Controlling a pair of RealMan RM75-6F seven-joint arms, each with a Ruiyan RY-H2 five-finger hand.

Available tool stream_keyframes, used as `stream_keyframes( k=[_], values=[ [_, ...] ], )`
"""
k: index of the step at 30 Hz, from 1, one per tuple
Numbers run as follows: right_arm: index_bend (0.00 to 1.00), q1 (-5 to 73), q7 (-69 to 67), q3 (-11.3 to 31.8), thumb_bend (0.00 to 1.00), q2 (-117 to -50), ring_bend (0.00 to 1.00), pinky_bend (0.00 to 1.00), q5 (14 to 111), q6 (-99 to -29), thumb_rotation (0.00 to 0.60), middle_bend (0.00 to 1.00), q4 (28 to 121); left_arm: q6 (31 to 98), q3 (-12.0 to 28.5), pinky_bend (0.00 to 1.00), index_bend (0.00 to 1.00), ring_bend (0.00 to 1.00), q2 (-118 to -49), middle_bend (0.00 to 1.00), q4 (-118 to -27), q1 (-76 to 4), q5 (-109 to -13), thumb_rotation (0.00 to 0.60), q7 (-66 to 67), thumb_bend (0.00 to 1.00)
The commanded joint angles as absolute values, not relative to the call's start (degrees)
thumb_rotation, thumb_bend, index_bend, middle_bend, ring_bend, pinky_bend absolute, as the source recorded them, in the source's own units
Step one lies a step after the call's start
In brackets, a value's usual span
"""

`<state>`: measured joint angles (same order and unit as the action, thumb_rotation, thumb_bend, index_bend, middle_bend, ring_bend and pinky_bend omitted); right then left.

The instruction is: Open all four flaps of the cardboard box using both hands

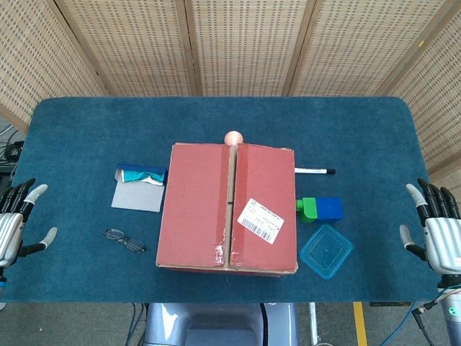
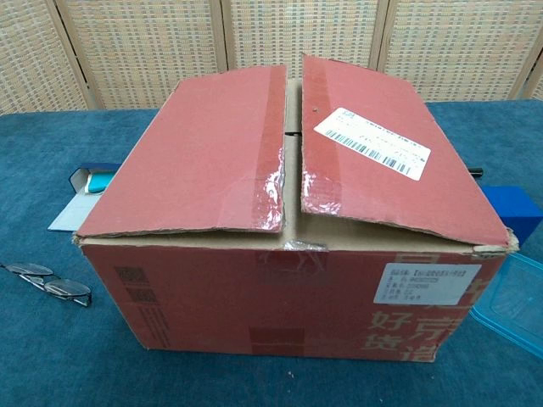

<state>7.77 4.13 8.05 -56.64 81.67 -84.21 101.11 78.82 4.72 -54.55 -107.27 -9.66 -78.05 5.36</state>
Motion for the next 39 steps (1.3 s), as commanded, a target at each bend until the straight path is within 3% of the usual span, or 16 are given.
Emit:
stream_keyframes(
  k=[1, 15, 22, 30, 39],
  values=[
    [0.09, 7.84, 4.24, 8.05, 0.47, -56.68, 0.0, 0.0, 81.59, -84.07, 0.6, 0.04, 101.13, 78.77, 4.75, 0.0, 0.11, 0.0, -54.66, 0.0, -107.15, -9.74, -78.05, 0.513, 5.38, 0.35],
    [0.09, 7.46, 4.36, 7.93, 0.47, -56.3, 0.0, 0.0, 81.97, -84.69, 0.6, 0.04, 101.73, 79.07, 4.83, 0.0, 0.11, 0.0, -55.13, 0.0, -106.62, -9.87, -78.64, 0.511, 5.0, 0.35],
    [0.09, 7.76, 3.38, 8.05, 0.48, -56.37, 0.0, 0.0, 82.35, -84.4, 0.6, 0.05, 101.49, 78.62, 4.56, 0.0, 0.16, 0.0, -54.82, 0.0, -106.85, -9.94, -78.63, 0.511, 5.28, 0.35],
    [0.11, 10.27, -0.75, 9.38, 0.74, -54.63, 0.0, 0.0, 85.72, -83.18, 0.6, 0.1, 102.38, 78.01, 4.53, 0.0, 0.18, 0.0, -54.61, 0.0, -107.2, -10.35, -78.53, 0.511, 6.17, 0.36],
    [0.22, 16.28, -9.1, 11.31, 0.98, -51.43, 0.0, 0.0, 90.6, -78.04, 0.6, 0.17, 105.23, 76.22, 3.71, 0.0, 0.18, 0.0, -54.8, 0.0, -107.51, -11.29, -79.37, 0.513, 8.12, 0.36]
  ],
)
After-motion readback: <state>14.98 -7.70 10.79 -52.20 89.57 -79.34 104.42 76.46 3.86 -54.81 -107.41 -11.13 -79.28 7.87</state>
